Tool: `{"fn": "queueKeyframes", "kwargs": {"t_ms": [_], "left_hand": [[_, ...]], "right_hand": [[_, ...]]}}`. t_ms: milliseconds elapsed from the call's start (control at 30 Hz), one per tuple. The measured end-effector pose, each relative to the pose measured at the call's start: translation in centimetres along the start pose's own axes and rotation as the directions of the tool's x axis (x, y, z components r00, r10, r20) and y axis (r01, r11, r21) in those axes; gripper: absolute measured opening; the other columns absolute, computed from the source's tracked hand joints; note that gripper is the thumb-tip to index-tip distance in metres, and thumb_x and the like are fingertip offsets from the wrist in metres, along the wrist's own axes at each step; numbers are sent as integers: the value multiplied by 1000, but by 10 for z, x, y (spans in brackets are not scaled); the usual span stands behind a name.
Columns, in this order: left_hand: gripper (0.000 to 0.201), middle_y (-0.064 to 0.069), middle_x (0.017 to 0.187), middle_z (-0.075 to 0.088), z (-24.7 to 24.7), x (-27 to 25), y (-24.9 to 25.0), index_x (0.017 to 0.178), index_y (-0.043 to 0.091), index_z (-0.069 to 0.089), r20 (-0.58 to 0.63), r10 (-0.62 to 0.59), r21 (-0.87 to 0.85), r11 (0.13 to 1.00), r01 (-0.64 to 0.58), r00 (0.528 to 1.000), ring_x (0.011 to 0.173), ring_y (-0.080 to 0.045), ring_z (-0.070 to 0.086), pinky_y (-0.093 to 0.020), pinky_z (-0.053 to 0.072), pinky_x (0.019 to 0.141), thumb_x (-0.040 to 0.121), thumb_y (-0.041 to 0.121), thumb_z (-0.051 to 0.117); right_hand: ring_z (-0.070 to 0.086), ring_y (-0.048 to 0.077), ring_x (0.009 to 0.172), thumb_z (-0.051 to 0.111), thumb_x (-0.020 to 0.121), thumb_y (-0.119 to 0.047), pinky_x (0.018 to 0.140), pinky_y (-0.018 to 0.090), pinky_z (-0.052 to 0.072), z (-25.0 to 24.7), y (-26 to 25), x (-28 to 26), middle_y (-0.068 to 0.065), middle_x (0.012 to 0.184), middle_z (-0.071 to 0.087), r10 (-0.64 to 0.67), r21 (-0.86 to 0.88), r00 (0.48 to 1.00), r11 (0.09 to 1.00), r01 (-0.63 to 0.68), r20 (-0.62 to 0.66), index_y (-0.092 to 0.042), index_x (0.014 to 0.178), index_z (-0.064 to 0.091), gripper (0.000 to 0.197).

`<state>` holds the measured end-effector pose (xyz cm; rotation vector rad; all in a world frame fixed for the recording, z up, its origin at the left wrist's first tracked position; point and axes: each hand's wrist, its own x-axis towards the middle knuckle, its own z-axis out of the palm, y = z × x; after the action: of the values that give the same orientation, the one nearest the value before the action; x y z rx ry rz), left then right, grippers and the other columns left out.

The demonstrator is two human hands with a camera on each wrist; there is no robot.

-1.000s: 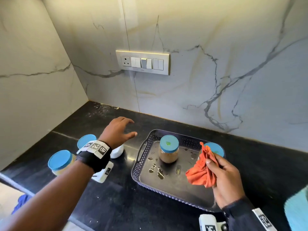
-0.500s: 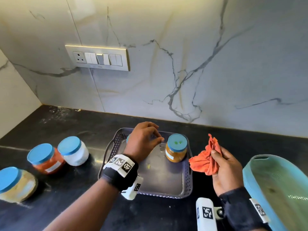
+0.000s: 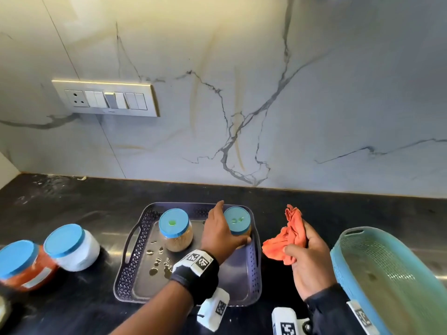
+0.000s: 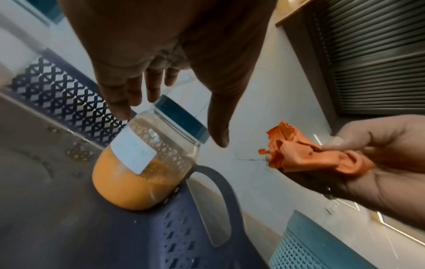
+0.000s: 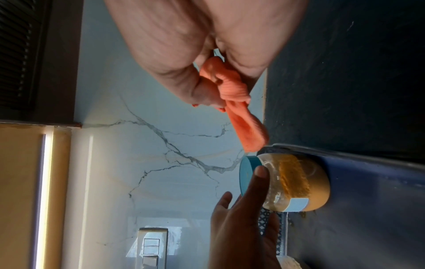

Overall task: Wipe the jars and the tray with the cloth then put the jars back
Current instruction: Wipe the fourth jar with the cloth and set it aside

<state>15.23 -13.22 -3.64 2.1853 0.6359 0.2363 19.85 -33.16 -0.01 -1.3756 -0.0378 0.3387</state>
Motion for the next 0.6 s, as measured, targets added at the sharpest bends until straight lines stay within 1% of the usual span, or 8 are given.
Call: {"fn": "queueKeyframes", "kwargs": {"t_ms": [67,133,167,233,300,333,500,600], "left_hand": [[119,-8,150,41,3,5,-3,153,11,27,20,-18,38,999,17,1000,139,-23,40,-35,36,116,60,43,94],[109,-6,141,47,5,8,-5,147,13,36,36,-29,78,997,26,999,131,-23,45,-35,41,110,61,46,93],[103,-6,137,48,5,9,-6,144,14,39,43,-31,95,995,27,999,127,-23,47,-34,43,107,62,46,92],[93,-5,132,49,4,11,-7,140,16,41,62,-46,118,992,38,997,122,-23,50,-32,46,102,66,44,91],[88,-6,130,49,2,15,-6,138,17,42,80,-59,153,987,46,995,120,-24,53,-33,47,99,68,44,89],[88,-7,130,49,1,16,-6,138,17,42,88,-67,170,984,51,994,119,-25,53,-34,48,99,68,44,89],[90,-6,129,49,0,21,-6,137,19,42,111,-98,174,982,78,989,117,-24,53,-35,49,100,66,45,91],[87,-3,127,51,-6,20,-5,134,23,45,94,-75,148,987,60,993,109,-17,52,-30,49,94,64,45,91]], "right_hand": [[72,35,94,45,76,29,74,55,56,-3,6,5,15,95,69,12,3,1000,1000,-12,-11,-20,124,69,73],[68,49,103,55,76,21,91,67,53,-3,8,7,18,97,70,20,18,1000,1000,-20,-16,-15,120,70,58],[67,51,104,57,75,18,92,70,52,-3,9,8,21,98,69,23,34,1000,999,-23,-5,-11,119,69,54],[69,44,93,55,79,20,81,56,60,-3,7,10,25,99,66,40,56,999,998,-40,2,-6,116,69,48],[65,27,80,51,84,23,61,28,55,-1,3,10,24,97,65,47,60,998,997,-48,30,-6,113,70,45],[65,24,79,50,86,23,59,23,53,1,1,9,24,97,66,49,59,998,997,-52,43,-6,113,70,44],[69,34,105,58,92,12,77,32,57,10,5,10,24,112,70,73,91,997,993,-74,13,-5,128,64,40],[69,34,108,58,93,11,78,36,57,11,4,9,20,112,72,88,141,996,986,-85,-13,-7,128,63,40]]}}
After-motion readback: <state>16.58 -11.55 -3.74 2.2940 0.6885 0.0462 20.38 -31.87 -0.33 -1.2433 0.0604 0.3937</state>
